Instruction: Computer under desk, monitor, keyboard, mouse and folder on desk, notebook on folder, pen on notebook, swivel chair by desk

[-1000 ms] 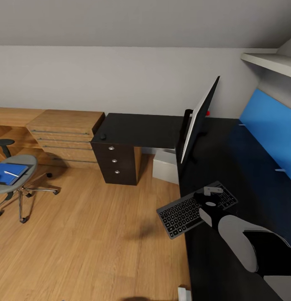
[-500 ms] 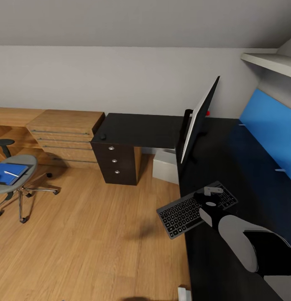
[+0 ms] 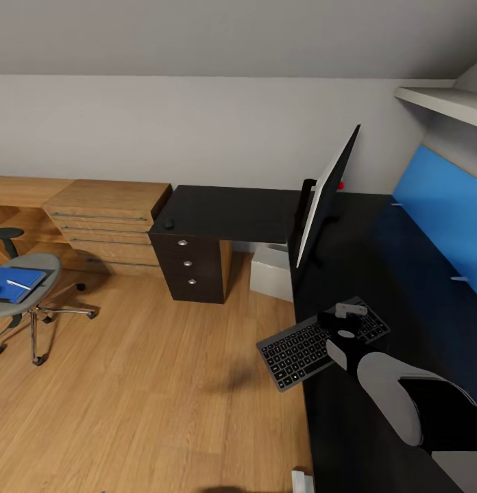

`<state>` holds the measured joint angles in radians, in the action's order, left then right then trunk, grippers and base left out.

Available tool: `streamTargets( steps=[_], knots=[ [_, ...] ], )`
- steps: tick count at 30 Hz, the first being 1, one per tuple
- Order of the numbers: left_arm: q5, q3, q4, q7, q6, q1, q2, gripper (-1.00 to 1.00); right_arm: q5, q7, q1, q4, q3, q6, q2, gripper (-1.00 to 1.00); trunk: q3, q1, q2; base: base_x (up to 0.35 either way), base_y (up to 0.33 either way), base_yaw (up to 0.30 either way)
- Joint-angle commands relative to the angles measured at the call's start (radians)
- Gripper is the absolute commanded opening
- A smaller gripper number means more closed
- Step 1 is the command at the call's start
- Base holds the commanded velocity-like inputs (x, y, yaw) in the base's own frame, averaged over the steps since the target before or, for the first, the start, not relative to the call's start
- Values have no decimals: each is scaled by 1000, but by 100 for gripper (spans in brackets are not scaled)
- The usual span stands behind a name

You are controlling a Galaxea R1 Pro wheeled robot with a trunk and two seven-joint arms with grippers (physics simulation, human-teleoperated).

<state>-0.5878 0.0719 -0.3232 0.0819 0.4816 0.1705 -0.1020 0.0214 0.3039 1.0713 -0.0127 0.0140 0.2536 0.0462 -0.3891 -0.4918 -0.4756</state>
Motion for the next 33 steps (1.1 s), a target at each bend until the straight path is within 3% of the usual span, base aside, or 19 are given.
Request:
streamTargets(
  steps=[1,13,21,25,26,28,33],
  knots=[
    [-1,8,0,9,3,0,-1,100,3,1,1,1,1,11,0,100,-1,0,-1,0,0,0],
    [-5,8,4,11,0,1,0,100,4,-2,1,-30,0,94,-2,100,-1,0,-1,0,0,0],
    [-6,8,13,11,-2,1,0,100,2,-3,2,-56,-6,80,-5,100,-1,0,-1,0,0,0],
    [-6,8,14,12,-2,1,0,100,4,-4,12,-110,-4,-59,-1,100,-1,0,-1,0,0,0],
    [-6,8,15,12,-2,1,0,100,5,-5,32,-156,-1,-172,0,100,-1,0,-1,0,0,0],
    [-6,8,15,12,-2,0,-1,100,6,-6,57,-193,0,-257,-1,100,-1,0,-1,0,0,0],
    [-5,9,15,12,-1,0,-1,100,7,-8,81,-222,2,-325,-4,100,-1,0,-1,0,0,0]
  ],
)
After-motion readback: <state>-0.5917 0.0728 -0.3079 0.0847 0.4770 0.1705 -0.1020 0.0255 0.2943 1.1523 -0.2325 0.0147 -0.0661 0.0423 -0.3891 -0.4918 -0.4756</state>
